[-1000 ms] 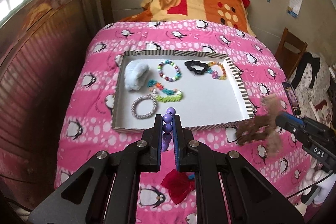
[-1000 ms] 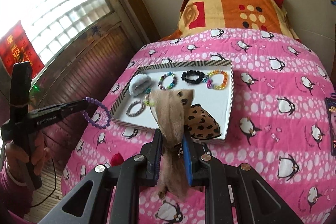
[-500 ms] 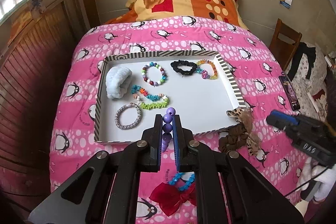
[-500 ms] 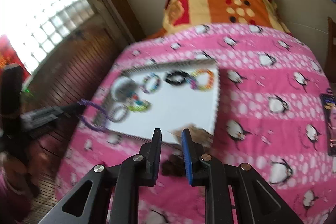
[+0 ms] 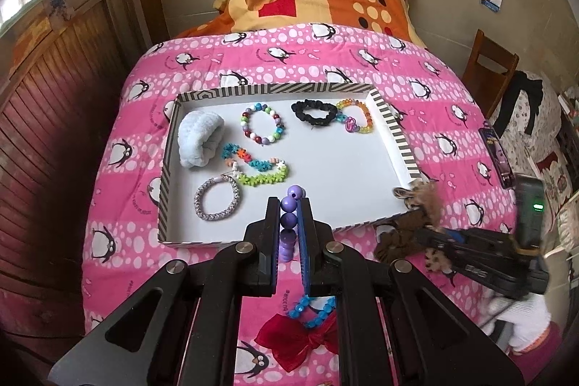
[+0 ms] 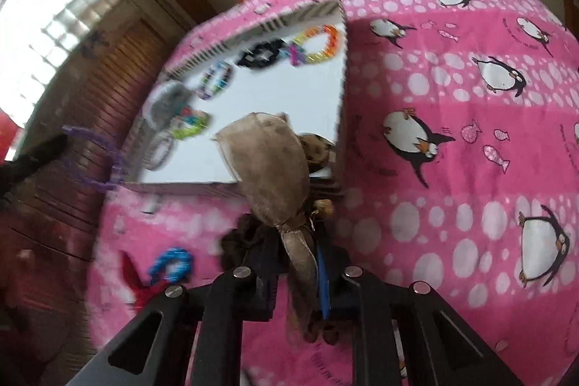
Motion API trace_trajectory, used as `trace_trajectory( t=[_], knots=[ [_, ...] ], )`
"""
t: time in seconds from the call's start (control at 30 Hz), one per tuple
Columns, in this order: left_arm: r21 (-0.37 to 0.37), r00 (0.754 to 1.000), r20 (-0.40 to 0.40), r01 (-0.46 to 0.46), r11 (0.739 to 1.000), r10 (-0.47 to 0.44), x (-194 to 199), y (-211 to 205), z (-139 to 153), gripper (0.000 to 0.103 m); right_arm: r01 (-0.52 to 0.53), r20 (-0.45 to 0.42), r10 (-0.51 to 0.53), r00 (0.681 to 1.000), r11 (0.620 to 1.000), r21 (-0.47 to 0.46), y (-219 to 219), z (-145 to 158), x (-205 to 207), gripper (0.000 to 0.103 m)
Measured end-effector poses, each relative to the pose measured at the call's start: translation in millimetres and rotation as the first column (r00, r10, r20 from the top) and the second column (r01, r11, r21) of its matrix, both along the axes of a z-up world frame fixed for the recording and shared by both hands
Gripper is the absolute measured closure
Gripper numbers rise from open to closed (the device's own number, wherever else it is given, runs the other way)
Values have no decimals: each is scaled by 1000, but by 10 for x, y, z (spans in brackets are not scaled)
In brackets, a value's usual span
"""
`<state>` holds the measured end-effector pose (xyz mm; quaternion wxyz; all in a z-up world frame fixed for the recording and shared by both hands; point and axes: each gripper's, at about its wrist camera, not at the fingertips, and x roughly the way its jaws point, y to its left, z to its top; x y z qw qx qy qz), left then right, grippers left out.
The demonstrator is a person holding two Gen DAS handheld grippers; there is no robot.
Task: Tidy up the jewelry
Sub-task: 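Carry the purple bracelet and brown scrunchie into the tray and open both grippers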
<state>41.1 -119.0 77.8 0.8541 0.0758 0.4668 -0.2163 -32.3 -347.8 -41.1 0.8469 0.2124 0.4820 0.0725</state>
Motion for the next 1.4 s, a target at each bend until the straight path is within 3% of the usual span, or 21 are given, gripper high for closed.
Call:
trace_trajectory(
  t=[0.2,0.37,0.7,0.97,1.2,1.4],
  knots=[
    [-5,1000,-6,-8,1000,7,64,-50,10,95,-16,96,15,995,1000,11,-64,496,-66,87],
    [-27,1000,-17,12,1000,-13,150,-226,8,95,4,121,-3,993,1000,-3,-71,651,140,87],
    [-48,993,-105,41,998,-46,420,-558,-363,95,0,57,2,998,1000,-22,64,464,716,87],
    [11,982,-183,-41,999,42,716,-293,-879,95,-63,-17,63,998,998,-5,235,100,1273,87],
    [33,978,-193,-74,997,79,839,-197,-1015,95,-63,-53,62,997,998,-7,286,-145,1683,87],
    [46,974,-203,-92,995,99,904,-177,-1107,95,-72,-65,68,996,996,-61,328,-195,1795,85]
  ],
)
